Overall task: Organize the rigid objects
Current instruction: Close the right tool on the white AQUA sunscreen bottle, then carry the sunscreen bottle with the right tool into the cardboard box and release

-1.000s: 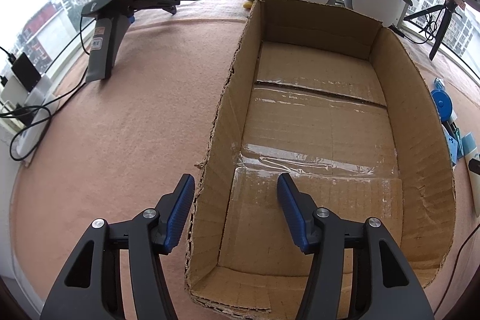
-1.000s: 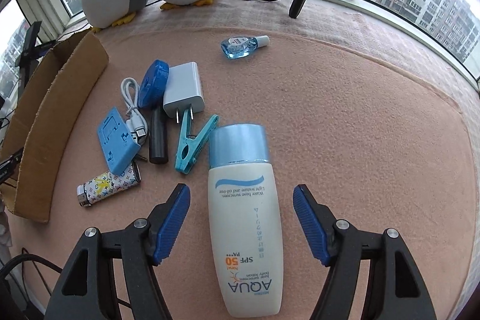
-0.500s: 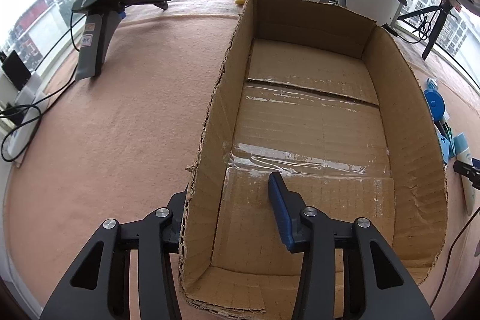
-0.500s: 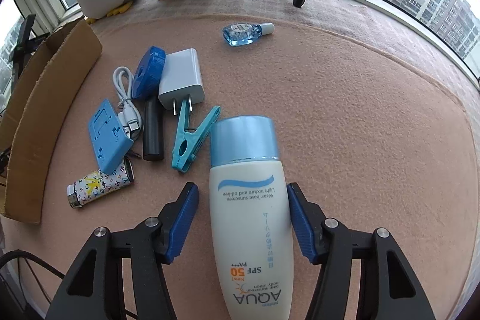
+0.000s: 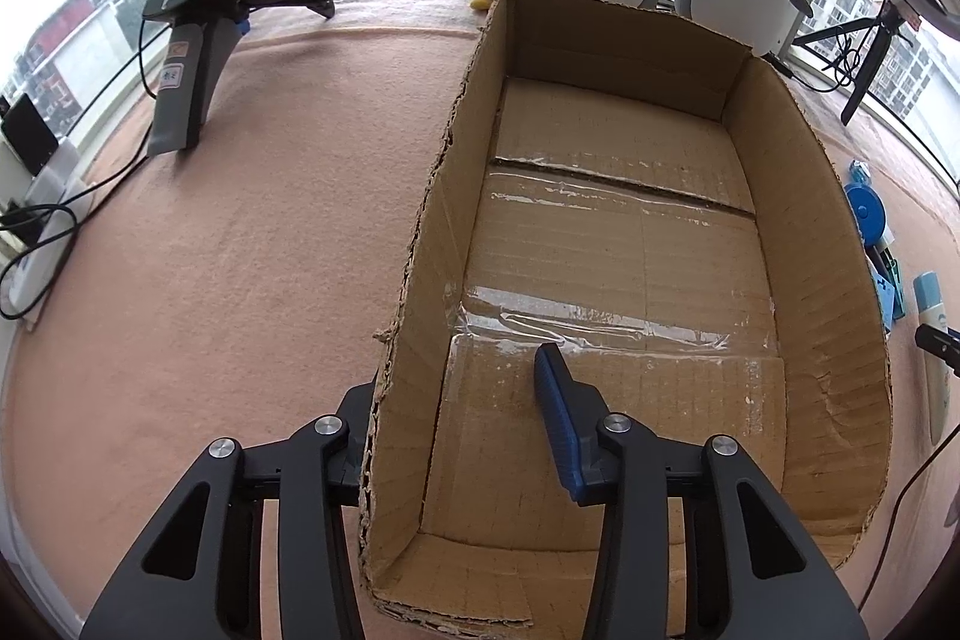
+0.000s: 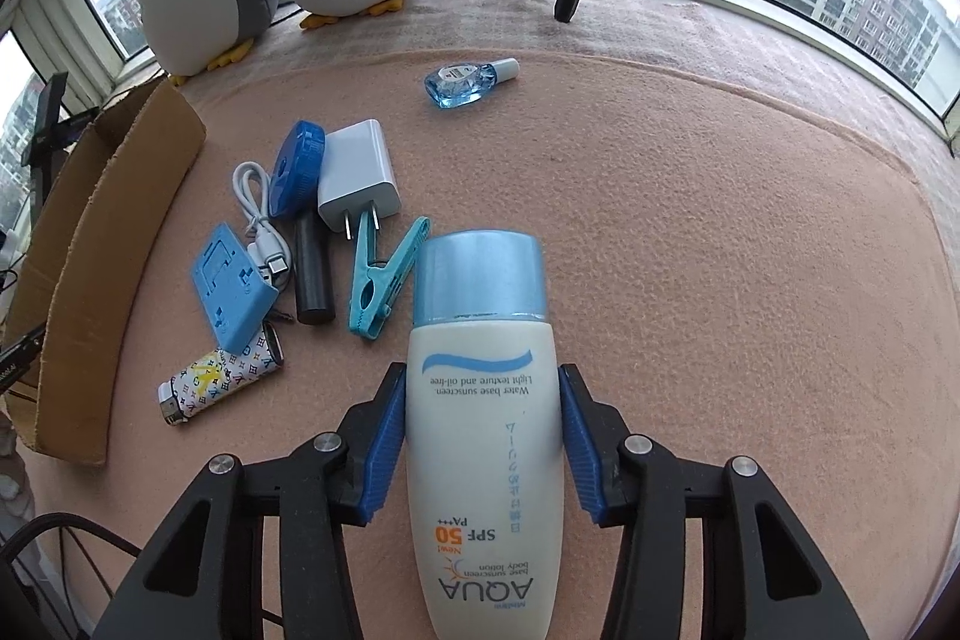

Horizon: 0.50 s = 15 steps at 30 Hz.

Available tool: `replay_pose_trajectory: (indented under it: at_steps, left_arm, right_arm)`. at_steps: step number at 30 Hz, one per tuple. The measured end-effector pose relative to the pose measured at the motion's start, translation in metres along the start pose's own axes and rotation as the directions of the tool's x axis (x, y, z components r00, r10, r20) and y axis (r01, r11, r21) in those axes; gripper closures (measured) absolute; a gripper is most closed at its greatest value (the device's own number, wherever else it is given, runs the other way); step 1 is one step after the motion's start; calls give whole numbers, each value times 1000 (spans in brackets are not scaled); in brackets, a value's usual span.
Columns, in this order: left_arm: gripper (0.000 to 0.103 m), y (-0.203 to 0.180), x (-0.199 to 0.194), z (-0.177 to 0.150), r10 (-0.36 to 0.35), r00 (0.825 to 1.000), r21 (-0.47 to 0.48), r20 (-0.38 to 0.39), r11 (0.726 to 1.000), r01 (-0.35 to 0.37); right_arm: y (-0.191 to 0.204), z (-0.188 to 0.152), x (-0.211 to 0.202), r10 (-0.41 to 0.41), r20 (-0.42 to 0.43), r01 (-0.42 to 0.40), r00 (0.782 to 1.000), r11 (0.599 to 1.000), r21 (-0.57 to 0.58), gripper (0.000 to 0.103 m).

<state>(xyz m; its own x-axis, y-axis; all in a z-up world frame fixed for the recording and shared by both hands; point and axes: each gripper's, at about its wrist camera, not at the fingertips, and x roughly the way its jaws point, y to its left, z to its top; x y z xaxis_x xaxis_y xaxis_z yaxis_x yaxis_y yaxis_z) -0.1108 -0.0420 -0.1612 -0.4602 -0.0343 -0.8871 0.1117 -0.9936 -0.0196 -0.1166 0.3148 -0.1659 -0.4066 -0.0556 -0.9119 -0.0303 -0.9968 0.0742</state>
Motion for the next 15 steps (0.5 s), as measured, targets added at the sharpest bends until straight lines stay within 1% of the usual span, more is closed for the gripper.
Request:
replay_pose_trajectory:
  at_steps: [4,7,12,15]
  left_arm:
    - [61,0,0,0,0,1000,3,3,1000,0]
    - [61,0,0,1,0,1000,2,4,1000,0]
    - [61,0,0,1,1,1000,3,8,1000,-1]
    - [61,1,1,1,1,1000,3,7,1000,-1]
  right_arm:
    - [4,5,-17,16,38,-16,999,1000,21,59]
    - [17,14,-34,40,75,-41,996,999,7,59]
    - [54,36,-64,101,146,-94,984,994,-53,59]
    - [82,51,-74,149,165,-134,975,986,-98,59]
